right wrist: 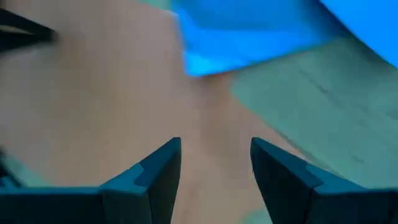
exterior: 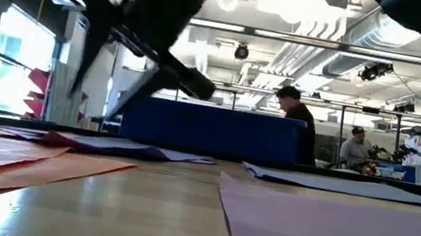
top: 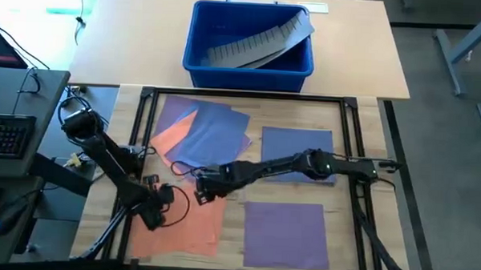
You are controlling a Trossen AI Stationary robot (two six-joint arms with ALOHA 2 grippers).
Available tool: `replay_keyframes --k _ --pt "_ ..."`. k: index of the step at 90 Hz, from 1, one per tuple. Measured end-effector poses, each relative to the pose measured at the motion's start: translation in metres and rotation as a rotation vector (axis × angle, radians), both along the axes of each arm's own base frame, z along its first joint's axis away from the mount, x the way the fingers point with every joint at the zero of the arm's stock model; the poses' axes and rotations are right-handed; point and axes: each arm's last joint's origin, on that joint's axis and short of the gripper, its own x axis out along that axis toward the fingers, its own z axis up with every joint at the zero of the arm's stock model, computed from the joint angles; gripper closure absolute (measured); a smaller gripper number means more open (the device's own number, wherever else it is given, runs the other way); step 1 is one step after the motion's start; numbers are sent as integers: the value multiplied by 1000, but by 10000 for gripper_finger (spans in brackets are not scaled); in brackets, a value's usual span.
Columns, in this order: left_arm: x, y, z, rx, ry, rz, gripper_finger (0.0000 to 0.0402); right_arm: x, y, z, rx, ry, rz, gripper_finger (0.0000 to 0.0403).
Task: Organize paper
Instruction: Stack the orange paper on top of the orange paper
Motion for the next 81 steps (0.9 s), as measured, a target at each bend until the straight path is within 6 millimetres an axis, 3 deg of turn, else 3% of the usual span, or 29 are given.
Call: replay_keyframes --k 23,38,63,81 --pt "2 3 -6 13 -55 -80 402 -21 0 -15 -79 233 -46 227" --pt "6 7 -6 63 -100 -94 402 -22 4 -28 -109 267 -62 243" --pt "13 -1 8 56 -108 -129 402 -35 27 -26 -175 318 -89 300" --pt "13 2 -4 35 -137 -93 402 -39 35 -31 -152 346 -116 343"
